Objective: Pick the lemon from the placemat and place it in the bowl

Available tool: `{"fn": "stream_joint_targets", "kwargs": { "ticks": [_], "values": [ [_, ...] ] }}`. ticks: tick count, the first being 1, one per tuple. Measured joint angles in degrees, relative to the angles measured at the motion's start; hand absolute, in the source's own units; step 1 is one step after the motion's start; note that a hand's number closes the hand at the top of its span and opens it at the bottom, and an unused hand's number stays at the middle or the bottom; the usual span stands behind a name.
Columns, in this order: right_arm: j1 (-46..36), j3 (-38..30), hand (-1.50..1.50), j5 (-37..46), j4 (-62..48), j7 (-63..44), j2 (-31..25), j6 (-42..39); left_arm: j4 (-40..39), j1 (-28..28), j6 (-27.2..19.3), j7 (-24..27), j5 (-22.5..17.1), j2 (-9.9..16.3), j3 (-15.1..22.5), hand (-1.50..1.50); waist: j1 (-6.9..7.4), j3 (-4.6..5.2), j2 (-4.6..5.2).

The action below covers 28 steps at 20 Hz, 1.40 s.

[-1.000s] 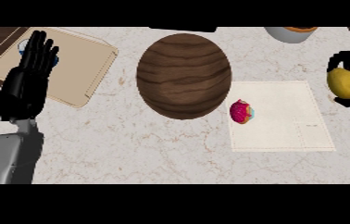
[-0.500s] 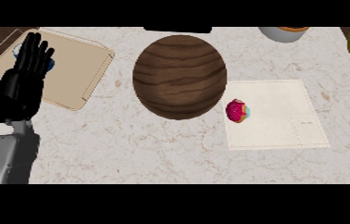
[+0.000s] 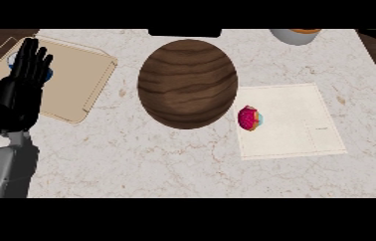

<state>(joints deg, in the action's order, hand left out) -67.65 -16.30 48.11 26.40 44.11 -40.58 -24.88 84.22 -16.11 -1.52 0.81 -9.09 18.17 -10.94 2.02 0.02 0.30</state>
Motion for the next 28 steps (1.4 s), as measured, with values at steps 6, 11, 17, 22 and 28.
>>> {"fn": "stream_joint_targets", "kwargs": {
  "ticks": [6,11,17,22,28],
  "values": [
    [-6.5,1.3,1.5,-2.9,0.4,-7.3,5.2,-5.1,0.5,0.6,-0.6,0.1,0.7,-0.3,0.0,0.0,-0.84,0.02,-0.29],
    [-10.3,3.3,1.5,-4.3,2.1,-13.3,11.1,-8.2,0.3,0.5,-0.7,-0.1,0.7,-0.1,-0.6,0.0,-1.27,0.04,-0.42],
    [-10.1,6.4,1.5,-4.8,6.1,-19.2,20.1,-10.0,0.7,1.4,0.0,0.0,0.4,0.5,-1.2,0.0,-1.67,0.03,-0.54],
    [-7.9,8.9,1.5,-4.5,9.0,-23.4,27.0,-9.8,0.4,1.8,0.1,0.7,0.7,0.0,-1.2,0.0,-1.79,0.02,-0.48],
    [-2.7,13.3,1.5,-1.1,11.9,-27.7,34.8,-2.7,1.2,1.5,-0.1,0.0,1.0,-0.3,-1.0,0.0,-1.7,0.01,-0.38]
  ]
}}
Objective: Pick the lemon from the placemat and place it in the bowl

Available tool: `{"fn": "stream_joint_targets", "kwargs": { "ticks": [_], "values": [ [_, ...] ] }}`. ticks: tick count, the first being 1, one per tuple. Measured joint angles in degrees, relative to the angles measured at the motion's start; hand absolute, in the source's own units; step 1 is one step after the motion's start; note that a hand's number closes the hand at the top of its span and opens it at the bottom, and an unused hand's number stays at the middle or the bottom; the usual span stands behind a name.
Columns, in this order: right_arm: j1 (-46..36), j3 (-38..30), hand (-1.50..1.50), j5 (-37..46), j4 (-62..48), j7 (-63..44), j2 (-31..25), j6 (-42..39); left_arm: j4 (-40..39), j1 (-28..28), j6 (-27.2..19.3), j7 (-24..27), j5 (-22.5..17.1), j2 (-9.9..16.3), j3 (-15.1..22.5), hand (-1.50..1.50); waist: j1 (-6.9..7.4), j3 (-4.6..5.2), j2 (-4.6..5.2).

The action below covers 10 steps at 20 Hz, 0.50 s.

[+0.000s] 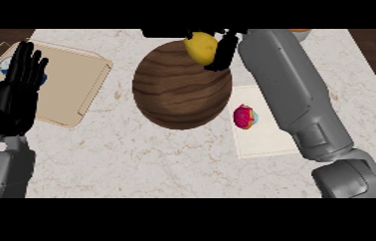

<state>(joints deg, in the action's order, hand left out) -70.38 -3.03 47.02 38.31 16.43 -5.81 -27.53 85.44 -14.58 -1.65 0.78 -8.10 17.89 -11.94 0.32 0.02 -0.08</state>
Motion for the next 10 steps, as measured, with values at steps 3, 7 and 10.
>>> {"fn": "stream_joint_targets", "kwargs": {
  "ticks": [3,7,10],
  "values": [
    [2.4,2.0,1.5,2.6,-0.5,-1.9,2.0,4.0,-0.5,-0.8,0.4,-0.4,-0.4,0.6,-0.7,0.0,0.16,0.0,0.13],
    [3.8,1.5,-1.5,2.5,-4.9,-5.9,4.1,8.6,0.1,-1.9,0.0,-1.5,-0.1,0.2,-0.1,0.0,0.68,-0.01,0.33],
    [4.7,1.9,-1.5,-1.3,-8.1,-7.2,5.0,10.9,-0.8,-3.2,0.2,-1.9,0.0,0.3,0.1,0.0,1.3,-0.01,0.49]
  ]
}}
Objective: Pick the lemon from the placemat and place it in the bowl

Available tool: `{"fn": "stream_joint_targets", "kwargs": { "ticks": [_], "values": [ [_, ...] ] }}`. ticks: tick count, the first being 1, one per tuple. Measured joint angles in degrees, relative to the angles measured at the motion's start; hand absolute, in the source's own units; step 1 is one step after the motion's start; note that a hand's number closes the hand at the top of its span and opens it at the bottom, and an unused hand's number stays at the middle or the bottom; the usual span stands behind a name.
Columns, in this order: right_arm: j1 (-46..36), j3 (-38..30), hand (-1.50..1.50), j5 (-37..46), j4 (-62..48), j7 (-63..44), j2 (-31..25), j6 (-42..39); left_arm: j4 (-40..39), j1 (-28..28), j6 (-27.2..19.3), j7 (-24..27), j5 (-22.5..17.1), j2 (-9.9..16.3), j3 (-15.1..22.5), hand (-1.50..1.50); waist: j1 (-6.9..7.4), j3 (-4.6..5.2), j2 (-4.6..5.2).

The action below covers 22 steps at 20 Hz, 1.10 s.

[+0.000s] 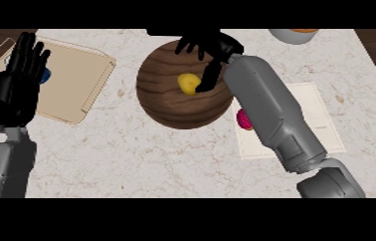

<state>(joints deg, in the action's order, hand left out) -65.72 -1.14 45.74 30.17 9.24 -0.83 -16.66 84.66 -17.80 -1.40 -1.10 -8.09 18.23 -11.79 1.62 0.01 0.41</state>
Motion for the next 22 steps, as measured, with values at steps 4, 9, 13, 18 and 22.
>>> {"fn": "stream_joint_targets", "kwargs": {
  "ticks": [4,9,13,18,22],
  "values": [
    [-0.1,-2.5,-1.5,-6.0,-3.8,2.0,0.5,2.0,-0.1,0.2,-0.3,0.9,0.7,-0.8,0.7,0.0,0.77,-0.02,0.24],
    [-0.2,-7.4,-1.5,-12.3,-4.8,5.8,0.7,7.9,-0.1,1.2,0.4,1.5,0.2,-0.9,0.4,0.0,0.92,-0.03,0.34],
    [-1.1,-12.3,-1.5,-16.0,-5.2,7.8,-0.8,11.7,-0.7,1.2,0.9,2.2,0.0,-0.5,-0.2,0.0,0.51,-0.03,0.37],
    [-1.7,-17.9,-1.5,-19.8,-8.7,9.4,-6.8,12.4,-0.2,1.0,0.9,2.0,-0.2,-1.0,0.0,0.0,0.83,-0.05,0.61],
    [-1.9,-21.4,-1.5,-22.4,-11.9,11.3,-13.7,8.5,0.9,0.7,0.7,1.3,-0.3,-1.0,0.0,0.0,1.36,-0.09,0.91]
  ]
}}
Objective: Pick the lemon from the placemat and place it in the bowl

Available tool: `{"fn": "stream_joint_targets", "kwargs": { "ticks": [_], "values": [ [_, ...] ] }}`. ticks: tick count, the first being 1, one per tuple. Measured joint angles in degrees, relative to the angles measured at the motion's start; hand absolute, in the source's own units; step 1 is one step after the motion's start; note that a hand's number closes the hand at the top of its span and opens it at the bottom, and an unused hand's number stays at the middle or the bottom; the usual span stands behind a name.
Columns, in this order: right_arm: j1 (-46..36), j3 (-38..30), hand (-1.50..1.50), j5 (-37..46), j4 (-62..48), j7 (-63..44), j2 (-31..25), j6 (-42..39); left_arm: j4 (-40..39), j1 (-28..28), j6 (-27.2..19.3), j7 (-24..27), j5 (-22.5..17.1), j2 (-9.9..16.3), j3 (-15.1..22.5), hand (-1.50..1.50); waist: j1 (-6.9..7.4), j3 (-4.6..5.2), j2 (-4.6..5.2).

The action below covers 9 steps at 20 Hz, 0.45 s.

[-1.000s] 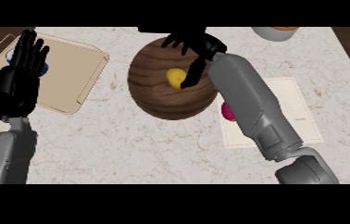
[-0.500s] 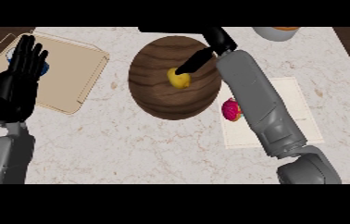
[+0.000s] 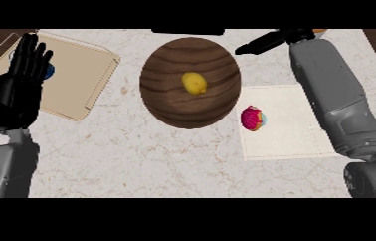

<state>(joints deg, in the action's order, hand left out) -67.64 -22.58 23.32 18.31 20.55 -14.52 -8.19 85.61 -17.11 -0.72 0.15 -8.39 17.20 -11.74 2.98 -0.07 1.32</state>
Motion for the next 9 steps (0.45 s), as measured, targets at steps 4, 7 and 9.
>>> {"fn": "stream_joint_targets", "kwargs": {
  "ticks": [4,7,9],
  "values": [
    [0.8,-2.6,-1.5,-2.0,-2.7,3.0,-5.6,-4.0,-0.9,-0.5,0.1,0.8,0.3,-0.2,0.3,0.0,0.34,-0.04,0.34],
    [2.2,-4.0,-1.5,-3.0,-4.2,5.8,-9.8,-7.4,-0.1,-0.4,0.0,0.5,0.7,-0.8,1.1,0.0,0.84,-0.1,0.6],
    [2.3,-4.3,-1.5,-3.2,-5.2,6.8,-11.9,-10.0,-0.3,-0.5,0.0,0.8,1.0,-1.0,1.4,0.0,1.19,-0.07,0.74]
  ]
}}
